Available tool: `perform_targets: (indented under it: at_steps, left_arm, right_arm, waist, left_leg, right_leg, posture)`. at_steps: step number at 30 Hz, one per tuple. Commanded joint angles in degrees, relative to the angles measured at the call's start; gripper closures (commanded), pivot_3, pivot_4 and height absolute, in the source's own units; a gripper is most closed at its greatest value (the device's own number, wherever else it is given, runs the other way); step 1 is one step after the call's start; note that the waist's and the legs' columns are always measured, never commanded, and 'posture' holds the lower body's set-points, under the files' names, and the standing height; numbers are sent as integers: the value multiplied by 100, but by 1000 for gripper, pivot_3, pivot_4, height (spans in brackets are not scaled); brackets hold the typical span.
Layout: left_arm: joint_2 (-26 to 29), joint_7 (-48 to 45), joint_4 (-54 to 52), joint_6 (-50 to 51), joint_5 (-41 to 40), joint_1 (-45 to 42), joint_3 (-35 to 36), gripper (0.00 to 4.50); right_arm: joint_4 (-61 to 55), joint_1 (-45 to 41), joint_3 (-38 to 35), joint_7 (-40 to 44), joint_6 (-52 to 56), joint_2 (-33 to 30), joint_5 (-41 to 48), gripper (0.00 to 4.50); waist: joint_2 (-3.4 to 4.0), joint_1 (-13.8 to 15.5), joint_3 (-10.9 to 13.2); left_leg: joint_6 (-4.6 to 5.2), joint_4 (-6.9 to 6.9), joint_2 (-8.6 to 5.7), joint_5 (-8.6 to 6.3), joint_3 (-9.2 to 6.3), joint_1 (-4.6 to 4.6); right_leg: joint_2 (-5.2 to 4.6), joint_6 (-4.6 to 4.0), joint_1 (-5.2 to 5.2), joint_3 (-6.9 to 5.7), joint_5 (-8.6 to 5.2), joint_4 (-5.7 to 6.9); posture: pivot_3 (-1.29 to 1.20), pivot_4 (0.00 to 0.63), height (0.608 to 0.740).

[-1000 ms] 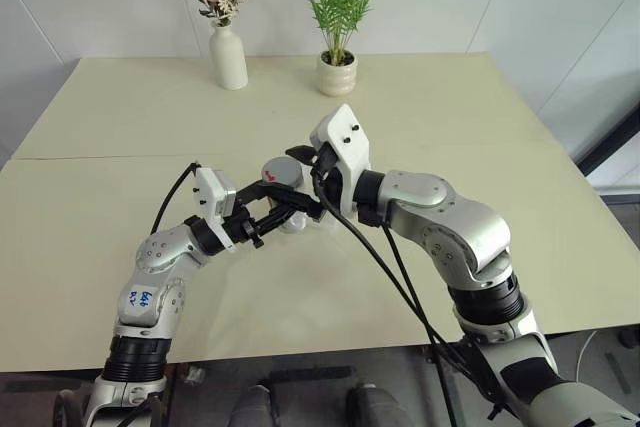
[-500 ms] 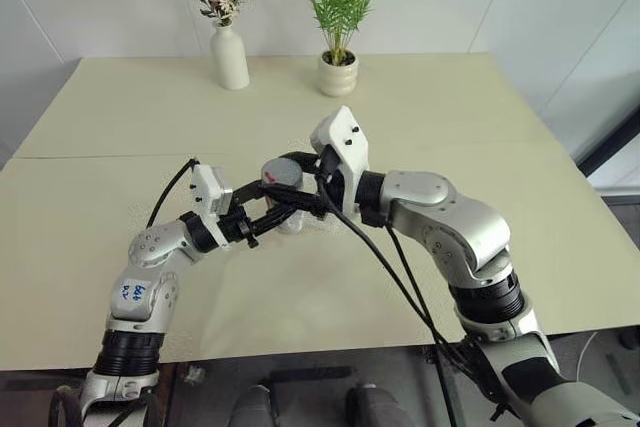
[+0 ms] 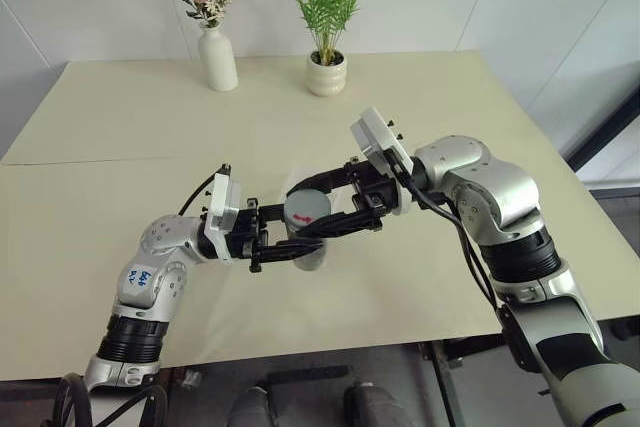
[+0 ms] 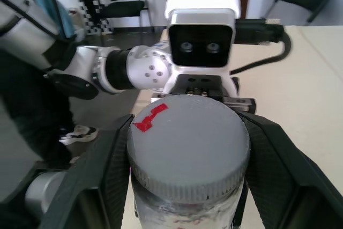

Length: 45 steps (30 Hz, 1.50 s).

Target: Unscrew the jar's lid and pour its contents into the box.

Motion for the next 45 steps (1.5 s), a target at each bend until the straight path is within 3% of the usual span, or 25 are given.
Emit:
perform_targets:
  at_steps: [1, 8, 14, 29, 45]
  left_arm:
    - [19, -58, 179, -14, 169, -41, -93, 2346]
    - [-39, -67, 327, -138, 198, -141, -63, 2346]
    - [-60, -53, 325, -194, 173, -124, 1, 2346]
    - [-74, 185, 29, -188, 49, 94, 280, 2346]
    - [-127, 286, 159, -308, 140, 82, 297, 2346]
  right_arm:
    - [-170, -315, 4, 591, -286, 245, 336, 1910]
    - [38, -318, 34, 762, -384, 285, 266, 1910]
    - [-48, -241, -111, 454, -117, 347, 346, 44]
    - [142, -29, -468, -281, -1038, 395, -28, 44]
    - [-732, 507, -455, -1401, -373, 573, 79, 44]
  waist:
    - [0, 4, 0]
    - [0, 3, 0]
    - [0, 4, 0]
    - [0, 0, 0]
    - [0, 0, 0]
  left_leg:
    - [0, 0, 0, 0, 0, 0]
    - [-2, 4, 0, -1, -1, 0]
    - [-5, 4, 2, -1, -2, 0]
    - [-6, 8, 1, 0, -2, 0]
    - [-8, 8, 1, 1, -2, 1]
  right_leg:
    - [0, 0, 0, 0, 0, 0]
    - [-2, 0, 0, 0, 0, 2]
    - [-1, -2, -3, 1, -1, 9]
    - [-3, -2, -4, 1, -1, 15]
    - [-3, -3, -4, 2, -1, 19]
  posture:
    - [0, 150, 740]
    - [0, 150, 740]
    - [0, 150, 740]
    - [0, 150, 740]
    - [0, 150, 740]
